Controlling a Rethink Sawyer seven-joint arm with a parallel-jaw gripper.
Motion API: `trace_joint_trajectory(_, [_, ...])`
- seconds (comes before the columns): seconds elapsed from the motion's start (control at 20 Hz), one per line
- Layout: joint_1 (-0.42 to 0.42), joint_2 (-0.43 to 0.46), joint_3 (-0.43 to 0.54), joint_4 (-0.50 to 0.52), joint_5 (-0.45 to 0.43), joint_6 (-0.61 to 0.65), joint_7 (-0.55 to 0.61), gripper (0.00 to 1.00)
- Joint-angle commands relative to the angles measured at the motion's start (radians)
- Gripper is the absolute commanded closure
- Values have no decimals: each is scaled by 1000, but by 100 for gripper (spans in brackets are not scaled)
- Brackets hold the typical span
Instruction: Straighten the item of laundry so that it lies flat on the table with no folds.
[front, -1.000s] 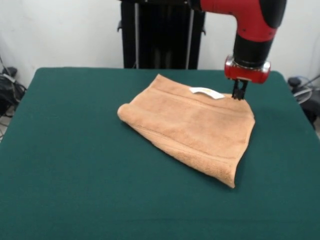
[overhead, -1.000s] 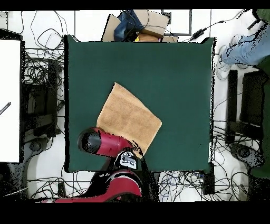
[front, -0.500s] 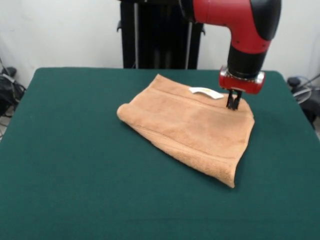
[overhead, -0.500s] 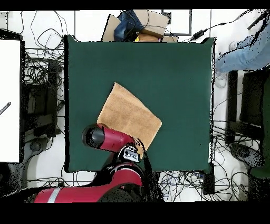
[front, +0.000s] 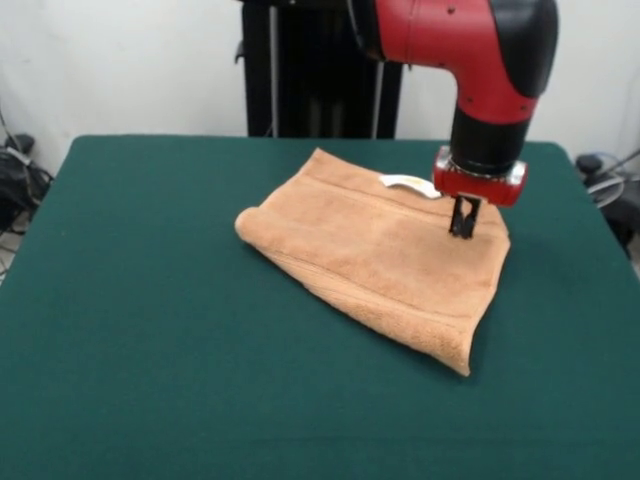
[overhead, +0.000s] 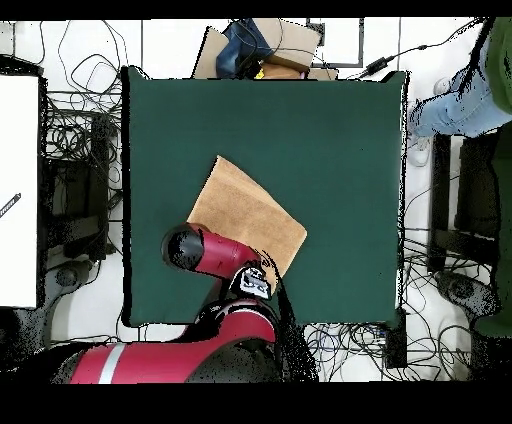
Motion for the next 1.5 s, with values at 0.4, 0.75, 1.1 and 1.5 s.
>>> trace_joint_trajectory(0.4, [8,97,65,-73,25,-27,191,100])
trace_joint_trajectory(0.75, [17,86,51,-55,17,-32,190,100])
trace_joint_trajectory(1.1, [94,74,43,-32,57,-32,250,100])
trace_joint_trajectory(1.5, [168,25,49,10,117,-5,298,100])
